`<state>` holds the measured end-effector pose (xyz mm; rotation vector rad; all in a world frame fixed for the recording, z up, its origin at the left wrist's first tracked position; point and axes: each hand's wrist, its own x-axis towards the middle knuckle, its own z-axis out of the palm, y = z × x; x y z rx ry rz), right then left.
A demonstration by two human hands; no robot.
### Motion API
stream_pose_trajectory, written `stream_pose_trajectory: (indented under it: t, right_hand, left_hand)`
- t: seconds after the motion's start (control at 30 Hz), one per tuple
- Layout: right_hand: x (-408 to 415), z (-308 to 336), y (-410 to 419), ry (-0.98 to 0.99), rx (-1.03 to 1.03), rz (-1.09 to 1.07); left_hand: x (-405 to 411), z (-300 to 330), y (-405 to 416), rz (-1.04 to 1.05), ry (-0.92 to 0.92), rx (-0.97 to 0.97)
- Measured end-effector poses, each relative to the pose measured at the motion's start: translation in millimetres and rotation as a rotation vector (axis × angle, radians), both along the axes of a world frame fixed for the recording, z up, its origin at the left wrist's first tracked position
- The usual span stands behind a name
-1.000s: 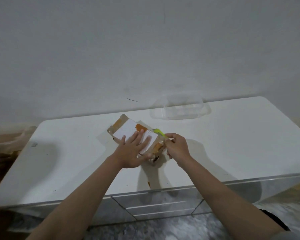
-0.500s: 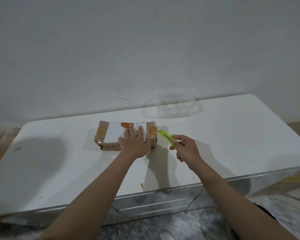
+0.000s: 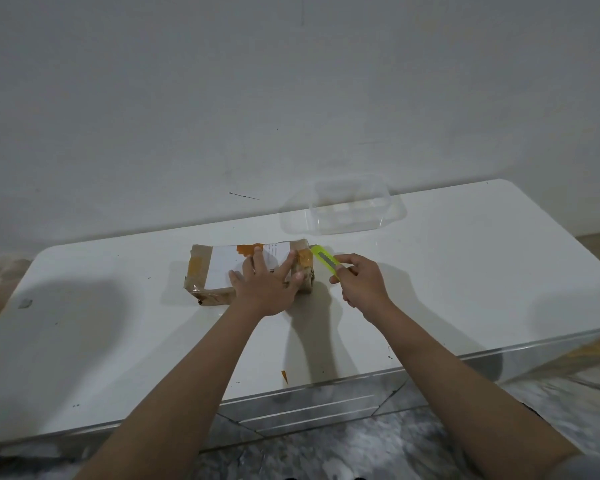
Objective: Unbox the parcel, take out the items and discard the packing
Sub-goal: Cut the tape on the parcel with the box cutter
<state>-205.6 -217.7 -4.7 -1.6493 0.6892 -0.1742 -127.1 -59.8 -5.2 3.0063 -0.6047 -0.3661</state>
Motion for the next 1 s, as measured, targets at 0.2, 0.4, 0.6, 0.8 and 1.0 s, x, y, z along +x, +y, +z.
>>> stream_pose_trajectory:
  t: [0.2,0.4,0.6,0.8,1.0]
  right_hand:
    - [5.1,4.7,0.2,0.043,-0.152,0.052]
    - [0.6,9.5,-5.6,0.074,-0.184,0.110]
    - [-6.8,15.2,-12.3,0.085,-0.267,0.197]
    - [-12.0,19.1,-14.8,0.083,-0.324,0.236]
    - [-18.3,20.3,-15.0,0.097,-0.259,0.245]
  left_hand:
    - [-1.0,-3.2,-2.4,0.027,-0.049,-0.005]
    - [-0.5,-0.7,-2.3,0.034,0.014,-0.021]
    - [1.6,1.7,-2.3,0.036,0.069,-0.011]
    - [1.8,2.4,-2.3,0.032,0.098,-0.008]
    - [1.1,3.1,-3.8,0.034,0.105,-0.002]
